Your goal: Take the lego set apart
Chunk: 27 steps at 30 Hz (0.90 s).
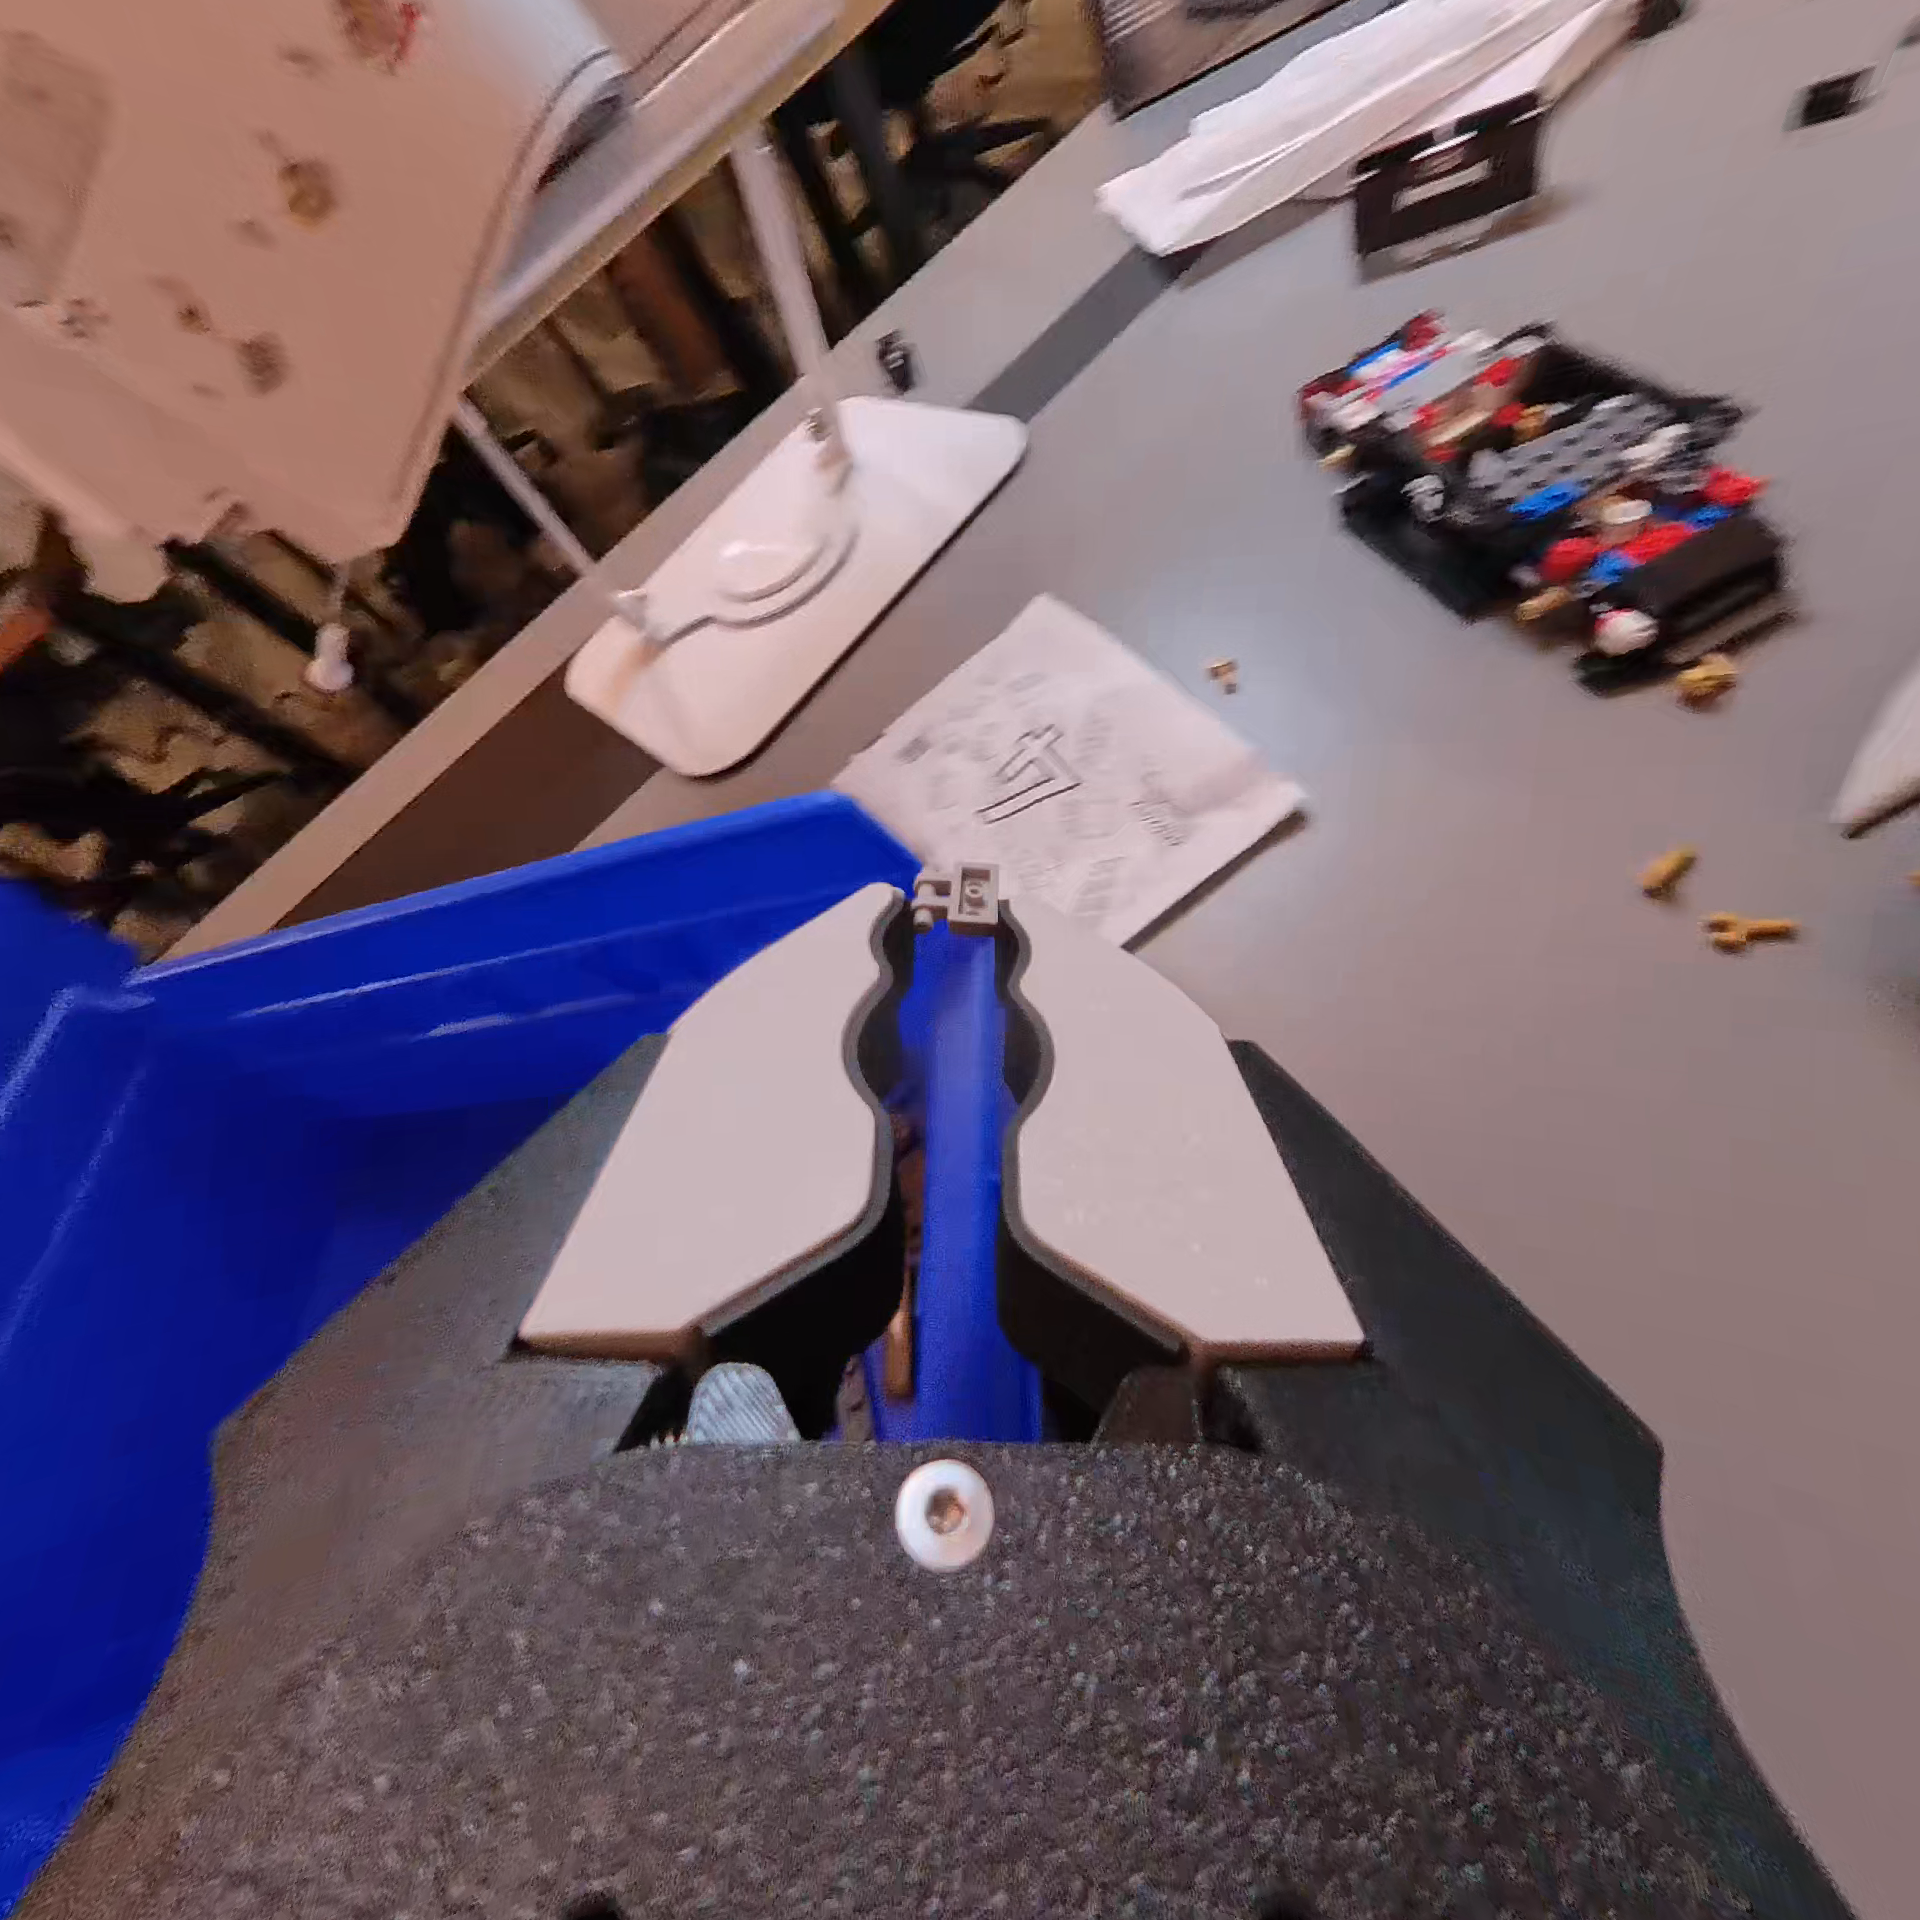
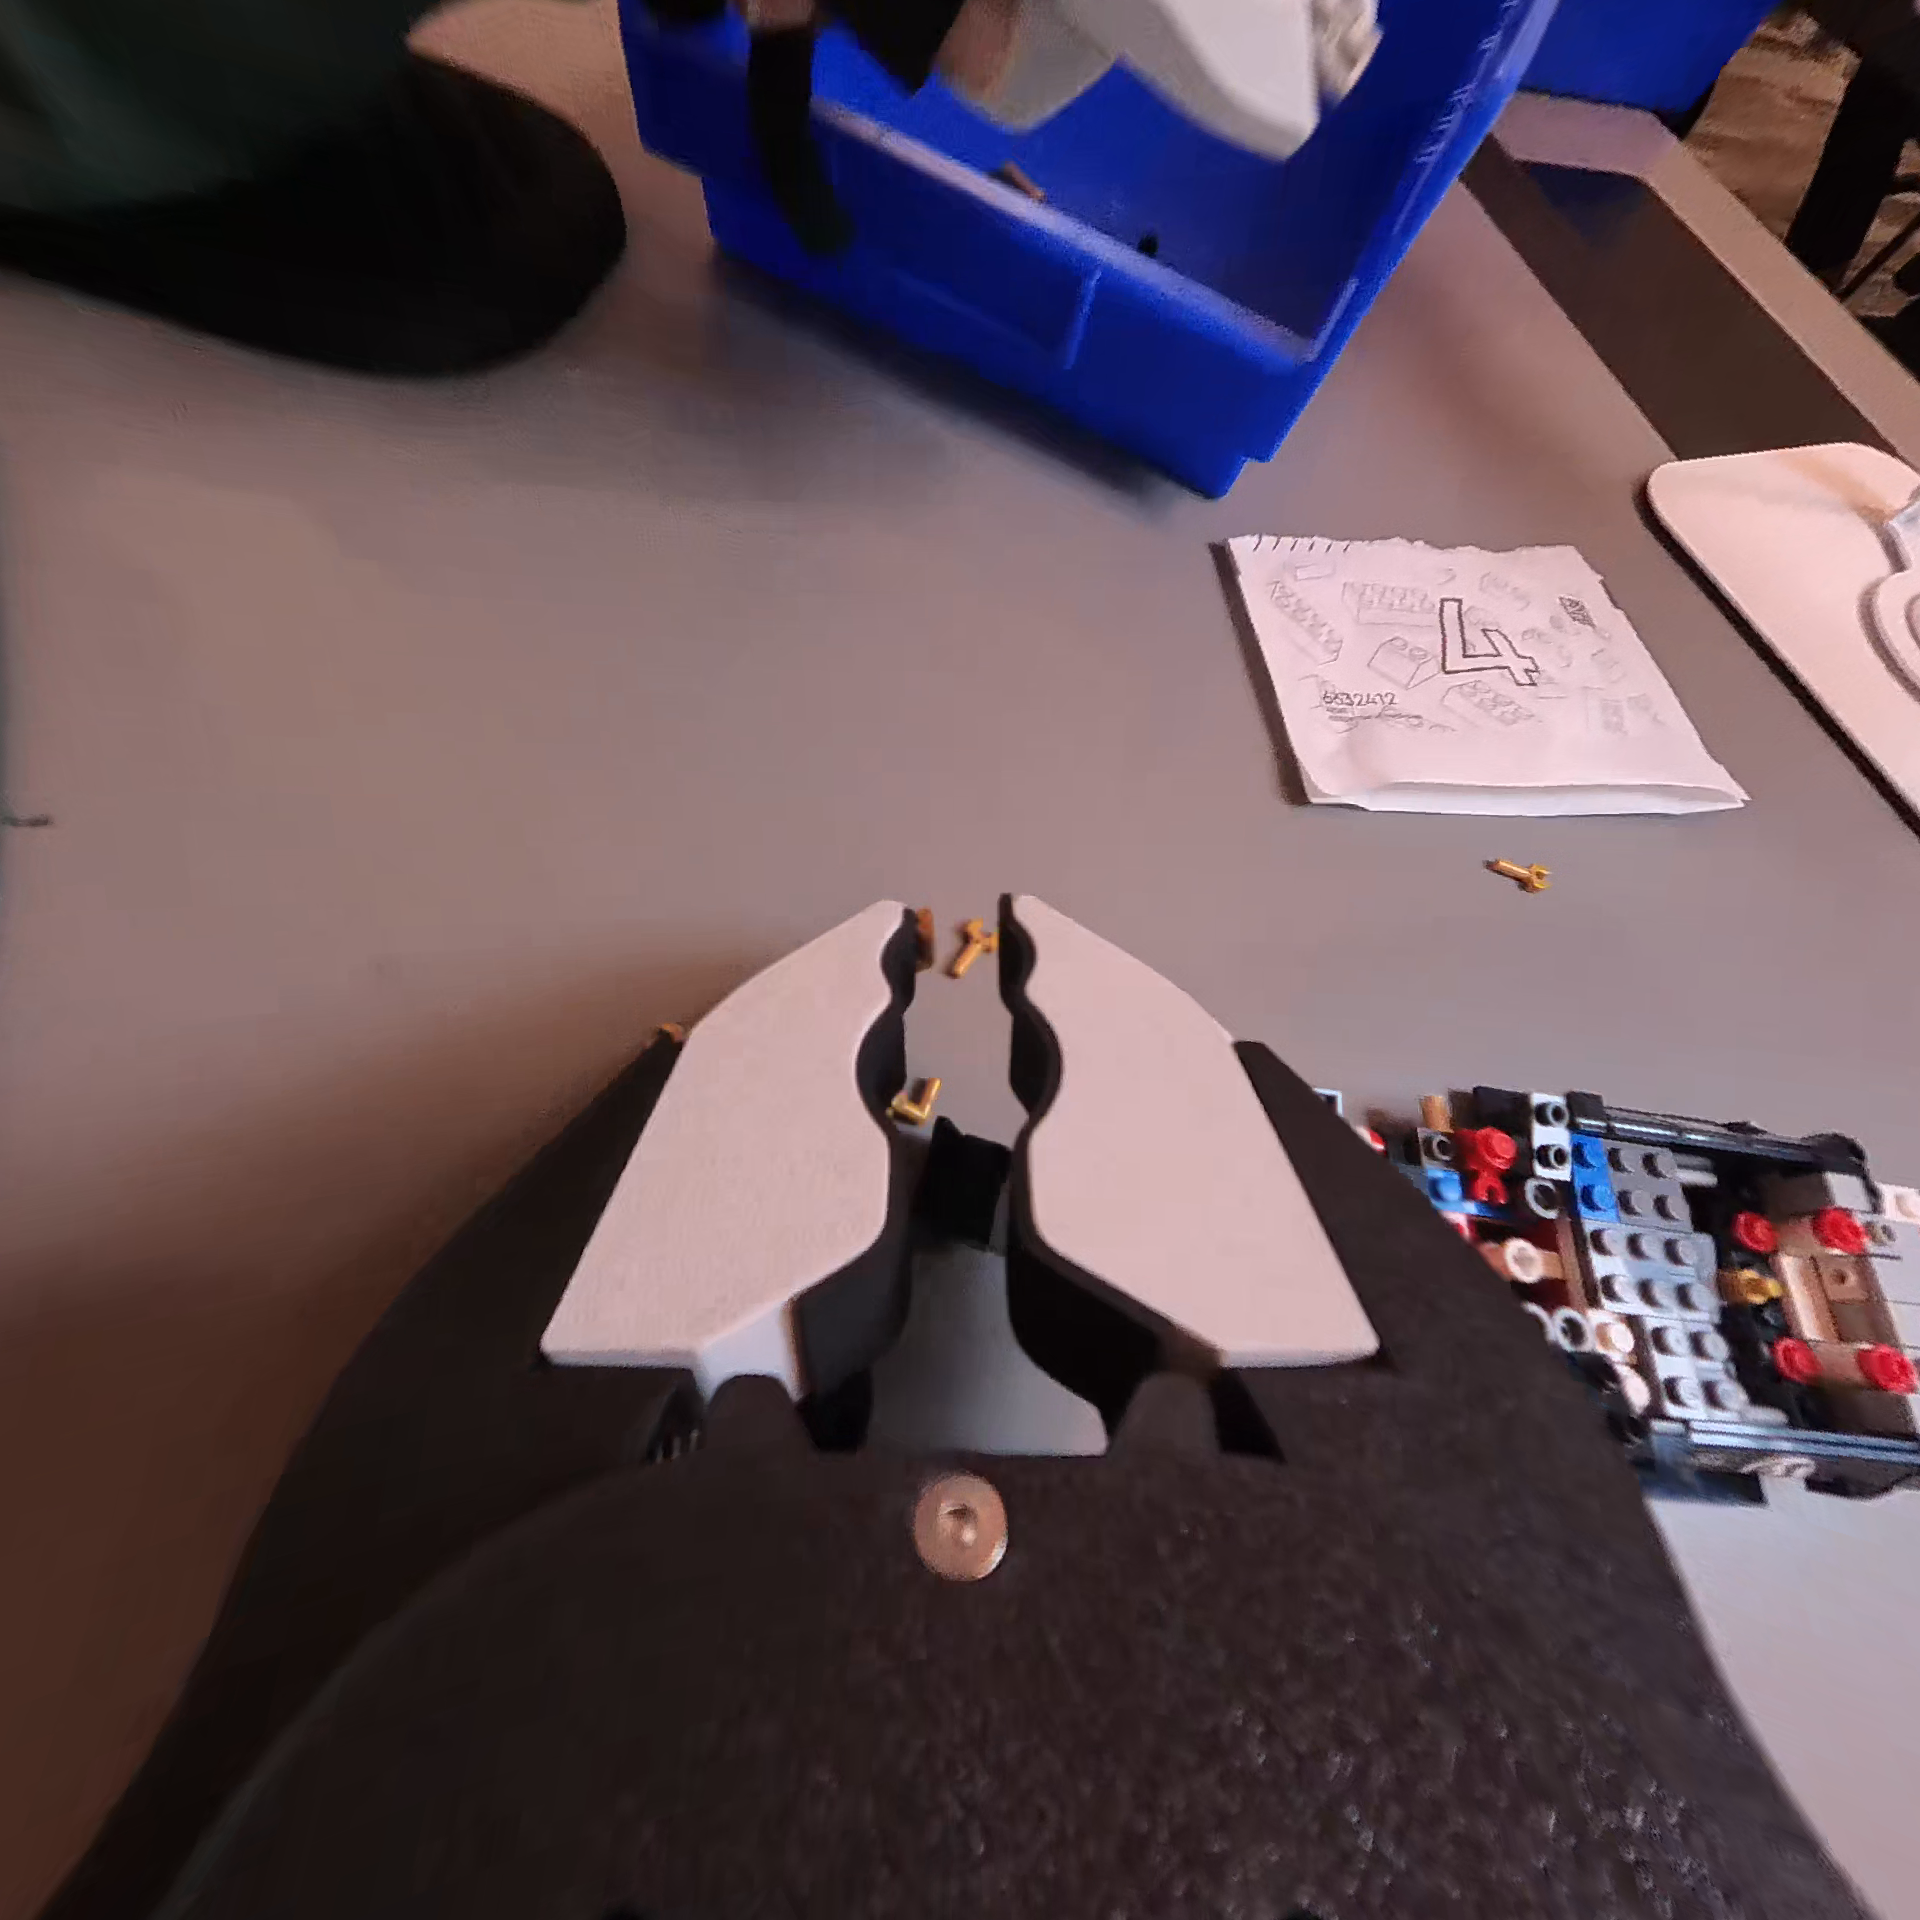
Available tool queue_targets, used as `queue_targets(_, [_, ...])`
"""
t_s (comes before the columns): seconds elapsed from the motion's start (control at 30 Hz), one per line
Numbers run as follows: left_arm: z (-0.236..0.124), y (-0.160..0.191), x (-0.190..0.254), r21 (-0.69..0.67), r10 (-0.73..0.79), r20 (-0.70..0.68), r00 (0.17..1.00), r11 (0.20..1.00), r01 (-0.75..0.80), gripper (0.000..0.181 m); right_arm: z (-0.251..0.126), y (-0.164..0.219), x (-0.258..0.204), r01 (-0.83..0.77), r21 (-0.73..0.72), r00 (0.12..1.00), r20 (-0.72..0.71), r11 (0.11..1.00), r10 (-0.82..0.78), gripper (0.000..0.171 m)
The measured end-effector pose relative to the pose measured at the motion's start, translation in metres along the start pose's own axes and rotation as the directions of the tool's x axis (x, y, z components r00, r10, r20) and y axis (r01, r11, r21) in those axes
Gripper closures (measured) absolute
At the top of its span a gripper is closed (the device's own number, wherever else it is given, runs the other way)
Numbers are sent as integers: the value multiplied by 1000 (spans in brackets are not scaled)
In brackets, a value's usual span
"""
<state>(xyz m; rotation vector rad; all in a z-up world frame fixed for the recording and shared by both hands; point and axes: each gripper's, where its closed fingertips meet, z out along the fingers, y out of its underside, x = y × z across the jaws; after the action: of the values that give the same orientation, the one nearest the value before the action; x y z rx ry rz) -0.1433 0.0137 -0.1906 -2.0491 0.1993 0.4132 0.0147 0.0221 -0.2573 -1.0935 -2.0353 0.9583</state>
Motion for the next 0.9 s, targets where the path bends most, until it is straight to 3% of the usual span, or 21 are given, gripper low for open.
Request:
queue_targets(0.27, [0,31,-28,-143,-98,58,993,984,105,162,-1,-1,0,33,10,999,-6,999,-33,153])
queue_targets(0.43, [5,45,-20,-214,-204,-12,979,957,197,134,-4,-6,0,23,38,1000,-4,999,-23,154])
queue_targets(0.53, [1,29,-12,-142,-182,-70,981,975,171,124,-6,-10,3,22,64,1000,-22,998,-21,154])
queue_targets(0.6, [-9,1,19,-13,-162,-258,952,986,164,137,-11,-19,6,15,119,999,-36,993,-11,154])
queue_targets(0.67, [-24,-27,61,44,-238,-520,820,952,304,142,-19,-33,7,26,204,998,-53,979,-15,154])
queue_targets(0.73, [-43,-45,105,-52,-326,-772,546,888,457,142,-28,-47,6,57,280,997,-72,958,-39,154])
queue_targets(0.8, [-50,-48,136,-211,-404,-867,291,827,520,141,-37,-60,1,101,349,993,-87,932,-75,154])
queue_targets(0.9, [-56,-52,161,-405,-479,-878,-16,725,556,144,-47,-74,-7,152,416,987,-103,896,-120,154])
